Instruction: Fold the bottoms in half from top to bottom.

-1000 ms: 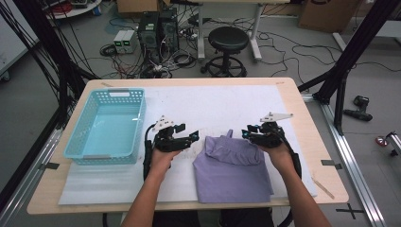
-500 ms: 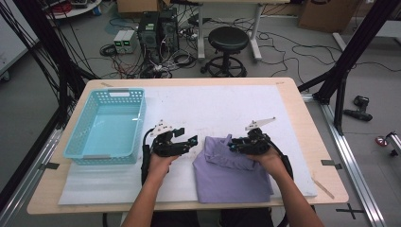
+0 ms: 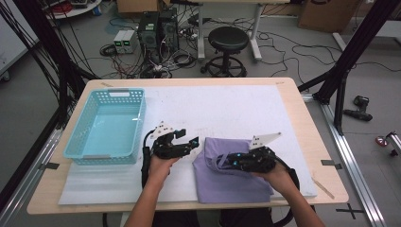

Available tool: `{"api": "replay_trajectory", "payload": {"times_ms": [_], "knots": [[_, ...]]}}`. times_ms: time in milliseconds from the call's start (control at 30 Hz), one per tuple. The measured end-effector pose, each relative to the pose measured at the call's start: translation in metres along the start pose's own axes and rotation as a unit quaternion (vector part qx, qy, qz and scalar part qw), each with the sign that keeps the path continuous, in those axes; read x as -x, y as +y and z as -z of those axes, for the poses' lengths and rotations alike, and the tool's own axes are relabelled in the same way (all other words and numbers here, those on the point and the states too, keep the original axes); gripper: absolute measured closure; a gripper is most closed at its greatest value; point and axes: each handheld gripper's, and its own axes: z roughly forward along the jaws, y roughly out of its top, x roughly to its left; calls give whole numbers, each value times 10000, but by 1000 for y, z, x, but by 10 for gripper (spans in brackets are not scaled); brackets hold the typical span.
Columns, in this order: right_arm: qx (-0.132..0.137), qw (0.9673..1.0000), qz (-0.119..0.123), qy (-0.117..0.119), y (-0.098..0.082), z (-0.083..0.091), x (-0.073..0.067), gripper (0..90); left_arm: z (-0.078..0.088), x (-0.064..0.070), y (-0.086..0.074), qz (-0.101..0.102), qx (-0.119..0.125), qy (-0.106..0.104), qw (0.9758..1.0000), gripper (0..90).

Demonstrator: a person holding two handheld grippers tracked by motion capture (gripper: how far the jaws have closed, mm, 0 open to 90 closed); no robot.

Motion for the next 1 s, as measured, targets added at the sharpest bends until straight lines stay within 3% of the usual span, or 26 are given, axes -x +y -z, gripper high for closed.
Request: {"api": "replay_trajectory", "payload": {"times_ms": [133,267,333,400,500,567,633,767,1000], "knots": [[89,9997,152,179,-8,9,-16,807,1,2,0,-14,-2,-5,10000,299],[545,9979,172,301,-11,29,-22,791,1,3,1,-21,1,13,10000,299],[742,9969,170,220,-12,40,-23,791,1,3,0,-23,-23,18,10000,299],[812,9967,57,-39,-14,47,-19,778,-1,4,0,-7,-43,10,10000,299],[533,9966,-135,-620,-19,41,-11,746,-4,6,-3,-22,-42,21,10000,310],[218,9954,-67,-931,-22,28,-12,688,-6,8,-5,-30,-85,14,10000,331],[-82,9943,109,-1055,-24,12,-14,646,-7,9,-6,-4,-120,12,9999,331],[-476,9935,385,-964,-29,-8,-17,677,-6,9,-5,-4,-102,4,9999,332],[-560,9949,642,-543,-42,2,-25,696,-5,10,-5,-27,-136,-15,9999,342]]}}
